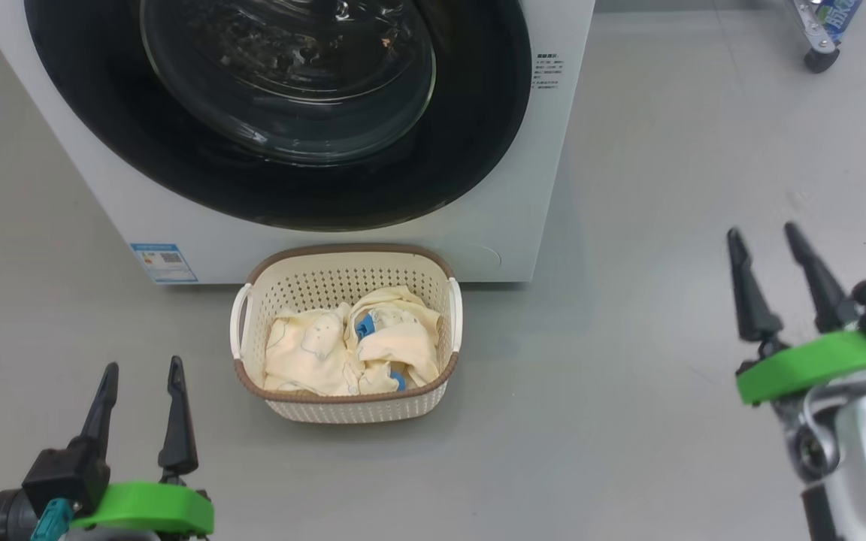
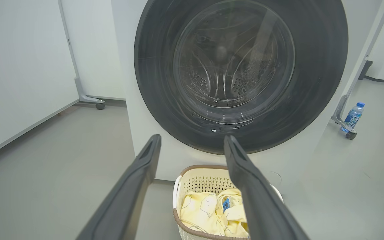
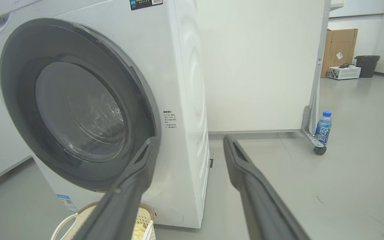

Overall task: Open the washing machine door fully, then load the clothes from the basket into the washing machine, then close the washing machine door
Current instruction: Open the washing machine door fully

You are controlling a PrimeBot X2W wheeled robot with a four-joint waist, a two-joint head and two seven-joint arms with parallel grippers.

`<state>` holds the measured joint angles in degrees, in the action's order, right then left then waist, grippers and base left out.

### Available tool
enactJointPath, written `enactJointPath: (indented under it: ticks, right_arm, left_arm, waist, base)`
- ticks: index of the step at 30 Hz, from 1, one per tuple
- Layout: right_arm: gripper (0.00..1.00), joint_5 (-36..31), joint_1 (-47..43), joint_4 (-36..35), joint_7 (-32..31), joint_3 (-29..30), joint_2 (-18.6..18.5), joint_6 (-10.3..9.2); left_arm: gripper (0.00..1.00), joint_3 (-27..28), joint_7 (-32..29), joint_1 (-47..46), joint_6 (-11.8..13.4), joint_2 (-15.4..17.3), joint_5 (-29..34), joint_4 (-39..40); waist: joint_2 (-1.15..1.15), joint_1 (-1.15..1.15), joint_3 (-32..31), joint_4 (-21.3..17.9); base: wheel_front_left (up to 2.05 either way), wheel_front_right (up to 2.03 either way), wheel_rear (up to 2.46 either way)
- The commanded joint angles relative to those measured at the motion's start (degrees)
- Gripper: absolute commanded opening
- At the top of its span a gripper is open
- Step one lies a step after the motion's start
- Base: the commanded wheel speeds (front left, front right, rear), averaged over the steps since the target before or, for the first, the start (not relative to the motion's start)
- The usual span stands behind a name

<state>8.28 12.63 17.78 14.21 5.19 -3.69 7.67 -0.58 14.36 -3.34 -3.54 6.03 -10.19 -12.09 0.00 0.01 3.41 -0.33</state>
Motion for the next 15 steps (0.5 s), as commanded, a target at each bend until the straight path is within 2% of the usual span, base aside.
enactJointPath:
  ticks: [1,8,12,14,15]
  right_arm:
    - [1.00,2.30,4.84,-2.54,0.77,0.18,-0.88,-0.19]
    - [1.00,8.73,11.90,-2.82,0.05,2.57,-1.82,-0.19]
    - [1.00,16.05,17.98,-2.22,-1.78,5.56,-2.09,-0.19]
    - [0.75,20.66,21.40,-1.54,-2.70,8.07,-2.04,-0.19]
    - [0.53,23.07,23.09,-0.95,-3.23,9.42,-2.00,-0.19]
  left_arm:
    - [1.00,1.89,0.63,-2.87,-0.15,0.49,0.36,1.93]
    - [1.00,1.47,0.63,-3.54,-0.48,0.26,0.62,1.90]
    - [1.00,0.85,0.63,-4.58,-0.88,0.09,0.60,1.66]
    - [1.00,0.45,0.63,-5.34,-1.09,0.02,0.62,1.56]
    - [1.00,0.27,0.63,-5.71,-1.17,-0.05,0.62,1.53]
  waist:
    - [0.00,-0.01,0.20,0.29]
    - [0.00,-0.01,1.09,1.21]
    - [0.00,-0.01,2.32,2.36]
    - [0.00,-0.01,3.14,2.97]
    - [0.00,-0.01,3.57,3.31]
  base:
    - [0.00,0.00,0.00]
    - [0.00,0.00,0.00]
    - [0.00,0.00,0.00]
    - [0.00,0.00,0.00]
    - [0.00,0.00,0.00]
